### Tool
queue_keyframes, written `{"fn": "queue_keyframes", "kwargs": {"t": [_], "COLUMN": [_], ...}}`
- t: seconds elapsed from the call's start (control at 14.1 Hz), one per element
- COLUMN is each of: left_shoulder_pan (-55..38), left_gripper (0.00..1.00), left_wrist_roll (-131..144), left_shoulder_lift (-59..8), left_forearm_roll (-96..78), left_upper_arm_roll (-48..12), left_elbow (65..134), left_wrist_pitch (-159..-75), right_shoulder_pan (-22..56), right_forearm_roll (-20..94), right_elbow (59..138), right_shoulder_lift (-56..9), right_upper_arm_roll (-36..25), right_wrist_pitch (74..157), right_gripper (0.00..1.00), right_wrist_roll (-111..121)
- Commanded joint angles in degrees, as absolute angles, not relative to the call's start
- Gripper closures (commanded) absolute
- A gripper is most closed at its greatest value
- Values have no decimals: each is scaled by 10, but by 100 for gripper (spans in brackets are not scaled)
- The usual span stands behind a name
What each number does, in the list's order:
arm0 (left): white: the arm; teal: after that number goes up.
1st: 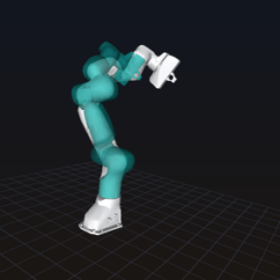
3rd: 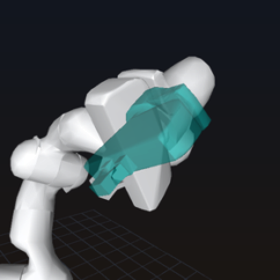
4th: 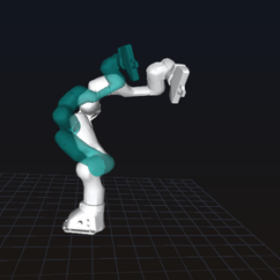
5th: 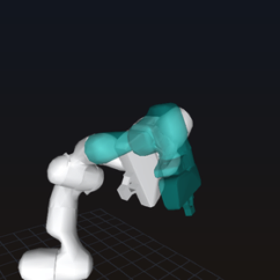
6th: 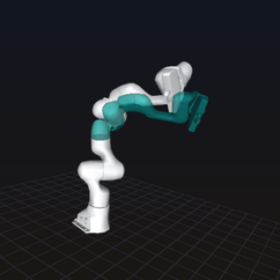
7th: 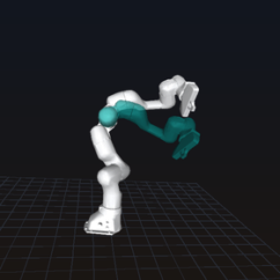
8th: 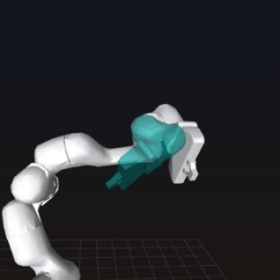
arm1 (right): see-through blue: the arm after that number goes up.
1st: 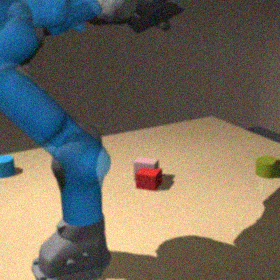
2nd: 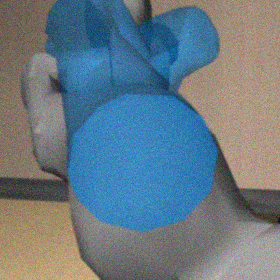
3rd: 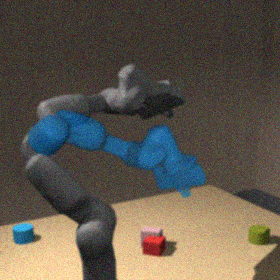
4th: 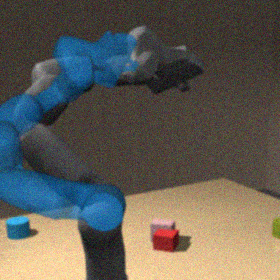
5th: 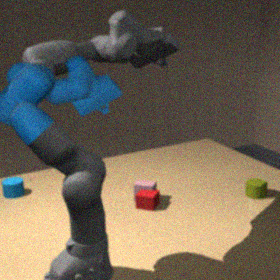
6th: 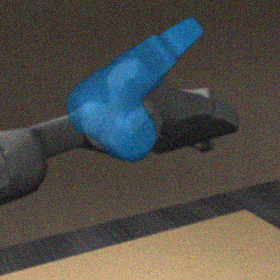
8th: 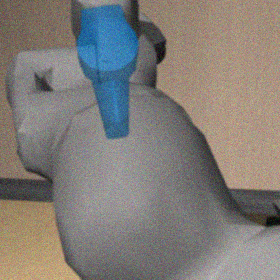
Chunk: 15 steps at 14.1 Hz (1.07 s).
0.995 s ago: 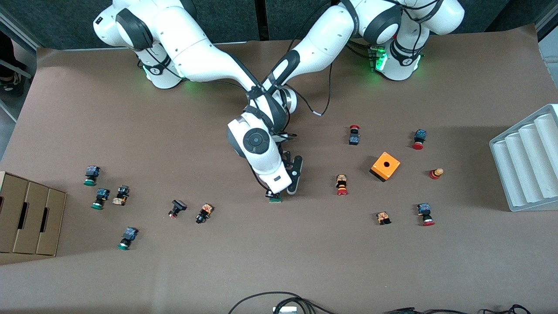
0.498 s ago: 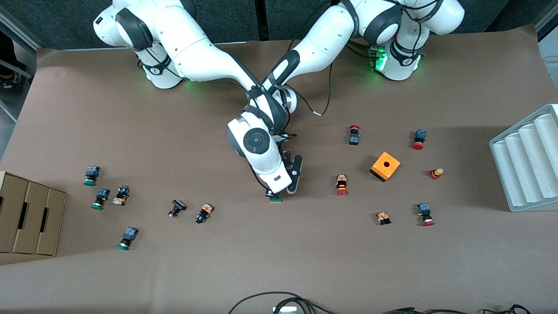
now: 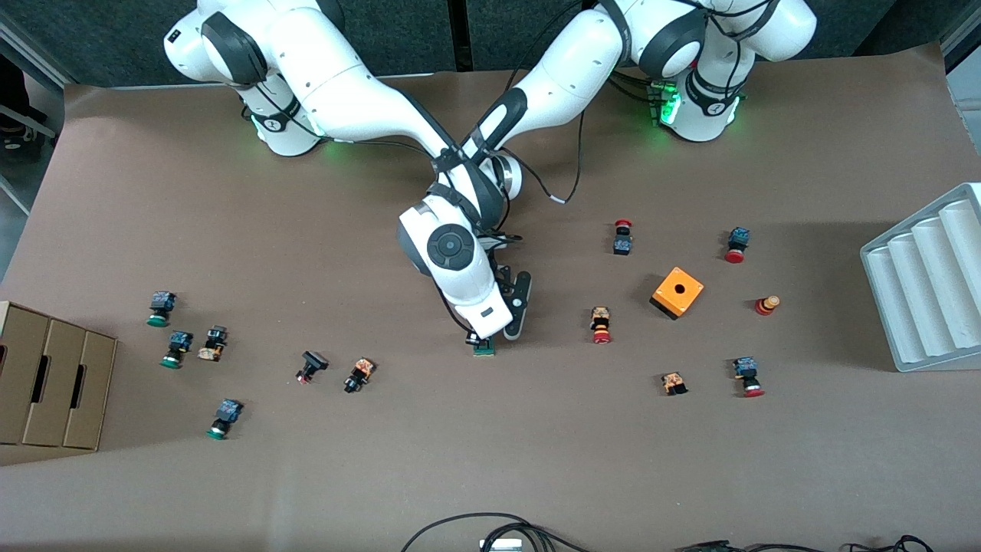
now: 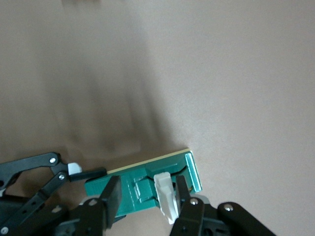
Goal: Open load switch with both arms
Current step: 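Push the white lever down flat onto the switch body with the right gripper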
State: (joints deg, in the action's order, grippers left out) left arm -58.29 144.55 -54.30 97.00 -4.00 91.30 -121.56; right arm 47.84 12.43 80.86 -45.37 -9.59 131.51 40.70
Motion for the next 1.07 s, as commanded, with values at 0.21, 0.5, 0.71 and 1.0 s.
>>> {"fn": "queue_keyframes", "kwargs": {"t": [0.21,0.5,0.71,1.0], "left_shoulder_pan": [-580,-580,-580,-580], "left_gripper": [72,72,72,72], "left_wrist_roll": [1453,1453,1453,1453], "left_shoulder_lift": [-561,-561,-561,-561], "left_forearm_roll": [975,975,975,975], "left_upper_arm_roll": [-36,-36,-36,-36], "left_elbow": [900,900,900,900], "left_wrist_pitch": [-1236,-1236,-1236,-1236], "right_shoulder_pan": [482,481,483,483], "right_forearm_roll": [144,145,145,145], "right_elbow": [831,841,844,849], "right_shoulder_lift": [-429,-423,-421,-415], "right_upper_arm_roll": [-97,-97,-97,-97], "right_wrist_pitch": [1289,1288,1285,1284], "right_gripper": [48,49,49,51], "right_wrist_roll": [408,407,397,394]}}
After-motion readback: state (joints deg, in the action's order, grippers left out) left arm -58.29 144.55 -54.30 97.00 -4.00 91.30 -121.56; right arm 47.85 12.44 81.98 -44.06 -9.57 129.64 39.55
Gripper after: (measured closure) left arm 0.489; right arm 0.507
